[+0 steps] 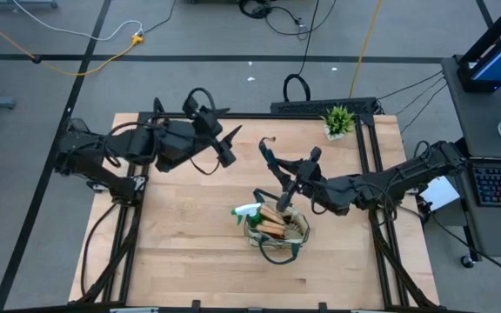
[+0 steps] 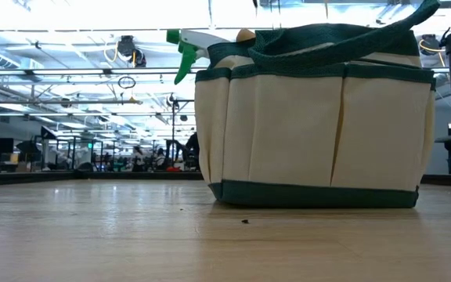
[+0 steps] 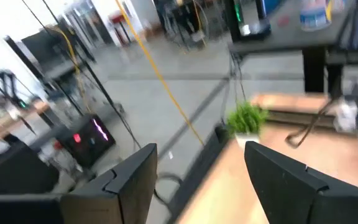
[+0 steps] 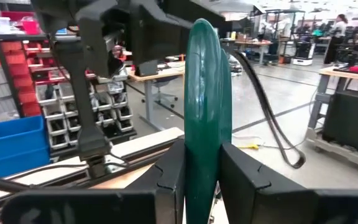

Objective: Pick & Place Garden tools in Gardening bag
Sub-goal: Put the green shear scissors into the gardening bag, then return to Home Position

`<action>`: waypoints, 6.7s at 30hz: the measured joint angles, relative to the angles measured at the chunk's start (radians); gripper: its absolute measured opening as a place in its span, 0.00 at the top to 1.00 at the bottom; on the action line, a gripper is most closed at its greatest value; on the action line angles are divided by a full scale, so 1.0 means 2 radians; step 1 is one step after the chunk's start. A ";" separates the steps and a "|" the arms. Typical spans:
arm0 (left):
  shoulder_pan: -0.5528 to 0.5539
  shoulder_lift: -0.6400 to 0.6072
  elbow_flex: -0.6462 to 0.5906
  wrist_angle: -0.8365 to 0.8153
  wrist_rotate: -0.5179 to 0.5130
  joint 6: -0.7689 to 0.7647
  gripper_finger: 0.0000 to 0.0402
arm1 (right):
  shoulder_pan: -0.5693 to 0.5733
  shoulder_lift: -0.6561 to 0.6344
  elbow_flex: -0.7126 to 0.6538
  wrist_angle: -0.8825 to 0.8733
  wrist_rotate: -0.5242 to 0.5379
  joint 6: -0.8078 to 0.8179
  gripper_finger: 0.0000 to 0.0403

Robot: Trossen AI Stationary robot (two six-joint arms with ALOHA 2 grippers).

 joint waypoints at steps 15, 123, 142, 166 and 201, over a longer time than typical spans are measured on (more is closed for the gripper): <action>-0.016 -0.039 -0.007 -0.210 0.131 -0.167 0.38 | 0.090 0.000 0.000 -0.009 0.000 0.028 0.85; -0.211 -0.370 -0.540 0.128 0.125 -0.308 0.38 | 0.086 -0.082 -0.230 0.070 -0.195 0.195 0.90; -0.210 -0.371 -0.540 0.130 0.125 -0.265 0.38 | 0.088 -0.156 -0.230 0.025 -0.220 0.011 1.00; -0.114 -0.299 -0.540 0.263 0.250 -0.122 0.38 | 0.037 -0.234 -0.231 -0.147 -0.223 0.016 0.98; 0.057 -0.519 -0.643 0.217 0.396 -0.106 0.38 | -0.041 -0.671 -0.440 -0.216 -0.326 0.006 0.99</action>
